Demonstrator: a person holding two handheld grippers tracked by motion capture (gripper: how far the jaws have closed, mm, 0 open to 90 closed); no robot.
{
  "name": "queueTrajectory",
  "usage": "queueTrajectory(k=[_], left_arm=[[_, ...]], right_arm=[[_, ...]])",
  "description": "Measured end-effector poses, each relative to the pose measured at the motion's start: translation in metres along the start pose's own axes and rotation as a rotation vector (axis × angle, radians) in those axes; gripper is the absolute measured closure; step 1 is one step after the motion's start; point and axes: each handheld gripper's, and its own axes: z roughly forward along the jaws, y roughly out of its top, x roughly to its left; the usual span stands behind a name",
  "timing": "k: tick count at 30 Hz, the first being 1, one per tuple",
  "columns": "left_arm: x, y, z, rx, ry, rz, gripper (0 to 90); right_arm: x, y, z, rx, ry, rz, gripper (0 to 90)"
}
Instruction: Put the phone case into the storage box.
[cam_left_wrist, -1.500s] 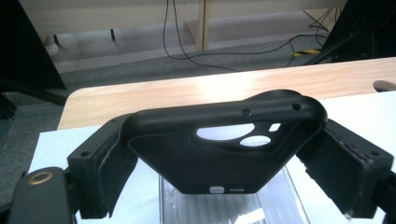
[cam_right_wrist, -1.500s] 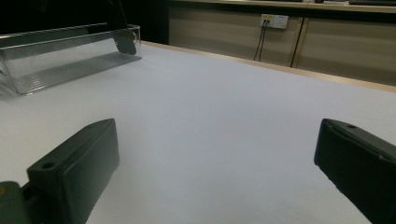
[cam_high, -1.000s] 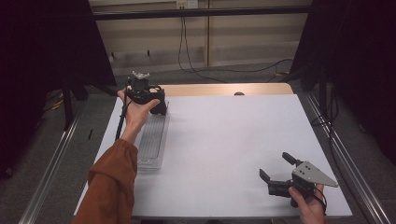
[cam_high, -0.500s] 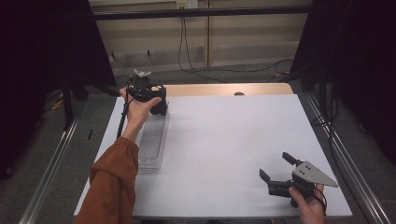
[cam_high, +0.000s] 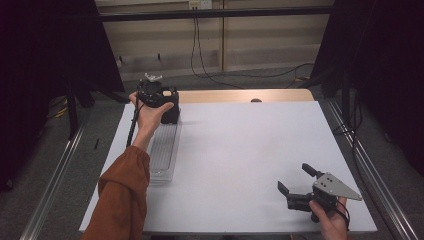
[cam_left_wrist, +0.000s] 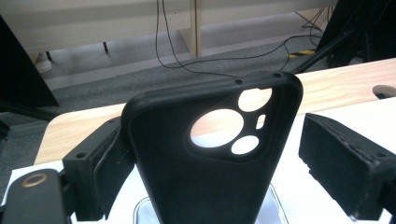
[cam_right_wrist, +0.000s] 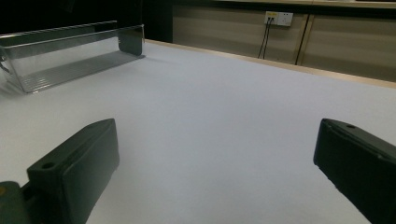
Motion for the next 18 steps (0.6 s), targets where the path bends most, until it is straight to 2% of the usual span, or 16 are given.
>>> queueTrajectory(k=[5, 11, 16, 18], left_arm=[[-0.0012, -0.0003, 0.0018, -0.014, -0.009, 0.000, 10.6], [-0.0007, -0.0011, 0.0033, -0.021, -0.036, 0.031, 7.2], [0.0016, -0.0018, 0.0037, -0.024, -0.047, 0.028, 4.5], [0.0029, -0.0022, 0.0040, -0.036, -0.048, 0.012, 3.7]], right_arm=[[0.0000, 0.0000, 0.0000, -0.001, 0.001, 0.000, 0.0], [0.0002, 0.0001, -0.0001, -0.001, 0.002, 0.000, 0.0], [0.0001, 0.0001, -0.0002, -0.001, 0.002, 0.000, 0.0], [0.0000, 0.0000, -0.0002, 0.000, 0.002, -0.001, 0.0]])
